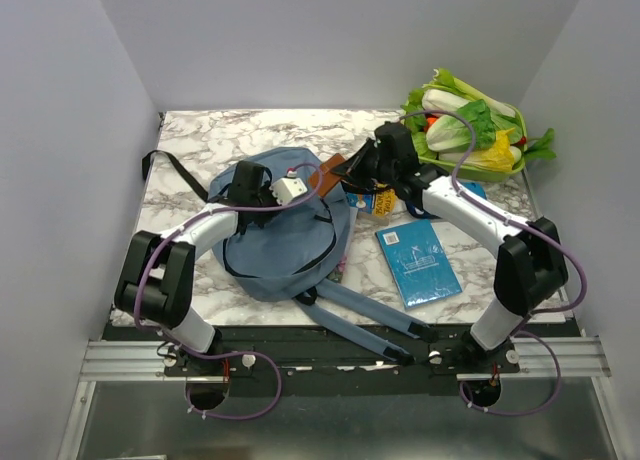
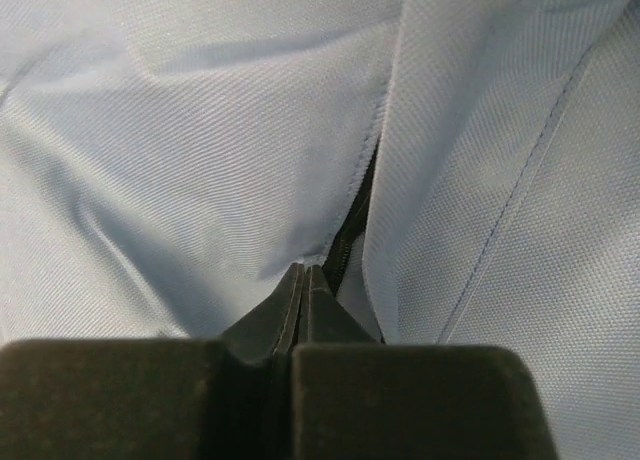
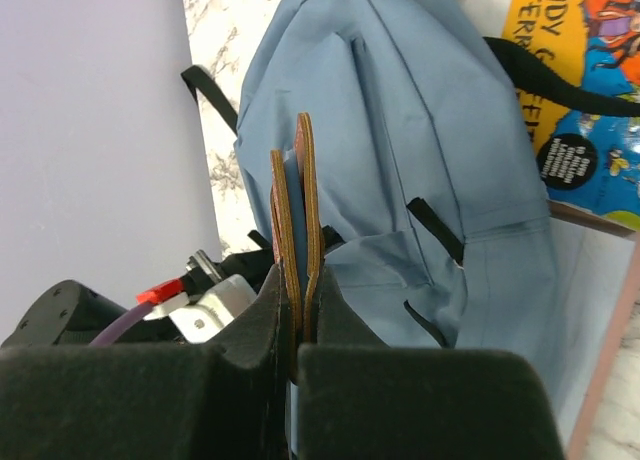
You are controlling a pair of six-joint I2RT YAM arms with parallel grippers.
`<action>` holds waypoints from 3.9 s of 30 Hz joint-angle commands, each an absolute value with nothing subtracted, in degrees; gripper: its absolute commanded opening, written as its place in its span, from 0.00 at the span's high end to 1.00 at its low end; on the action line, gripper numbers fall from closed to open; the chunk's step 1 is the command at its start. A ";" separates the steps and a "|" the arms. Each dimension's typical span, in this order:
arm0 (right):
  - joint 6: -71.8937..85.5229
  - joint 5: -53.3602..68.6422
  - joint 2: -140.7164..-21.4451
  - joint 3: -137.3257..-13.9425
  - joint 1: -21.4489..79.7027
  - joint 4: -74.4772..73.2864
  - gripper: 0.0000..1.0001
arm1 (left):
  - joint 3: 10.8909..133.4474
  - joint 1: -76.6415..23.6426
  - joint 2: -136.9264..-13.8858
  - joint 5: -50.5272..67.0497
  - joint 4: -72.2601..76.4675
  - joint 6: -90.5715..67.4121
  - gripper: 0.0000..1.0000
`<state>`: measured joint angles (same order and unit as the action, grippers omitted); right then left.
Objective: Pack the student bag
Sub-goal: Place the personal item in the student bag.
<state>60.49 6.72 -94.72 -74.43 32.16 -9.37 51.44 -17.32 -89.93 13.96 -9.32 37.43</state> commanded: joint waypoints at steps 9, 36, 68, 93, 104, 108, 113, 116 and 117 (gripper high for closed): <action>61.26 9.84 -104.50 -85.52 36.21 -12.04 1.00 | 61.43 -16.88 -78.93 15.99 -17.13 31.38 1.00; 56.16 5.01 -107.76 -78.23 40.25 -20.74 1.00 | 57.83 -13.45 -88.16 21.97 -19.34 33.75 0.79; 57.57 0.79 -108.02 -74.71 40.52 -22.68 0.99 | 51.24 -20.39 -89.38 15.73 1.05 27.51 0.54; 58.10 0.35 -107.40 -77.25 40.34 -24.70 0.99 | 66.61 -21.00 -83.15 13.01 -15.71 20.22 1.00; 58.62 2.02 -106.69 -85.33 42.01 -23.73 1.00 | 72.94 -21.36 -83.93 7.57 -19.25 12.40 1.00; 58.80 3.25 -108.89 -87.45 43.50 -23.91 0.99 | 76.81 -21.36 -87.70 1.06 -21.26 8.09 1.00; 59.15 4.22 -111.35 -88.85 44.30 -23.03 0.99 | 78.48 -21.36 -89.82 0.08 -22.32 4.75 1.00; 58.54 6.15 -112.76 -90.78 44.56 -21.71 1.00 | 78.05 -21.36 -90.17 3.42 -22.41 3.96 1.00; 58.27 6.50 -113.72 -91.40 44.56 -21.71 0.99 | 77.96 -21.36 -90.09 4.38 -22.41 3.69 1.00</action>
<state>58.87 4.67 -109.75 -88.82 43.92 -20.29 75.64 -21.39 -90.59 3.44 -25.41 7.38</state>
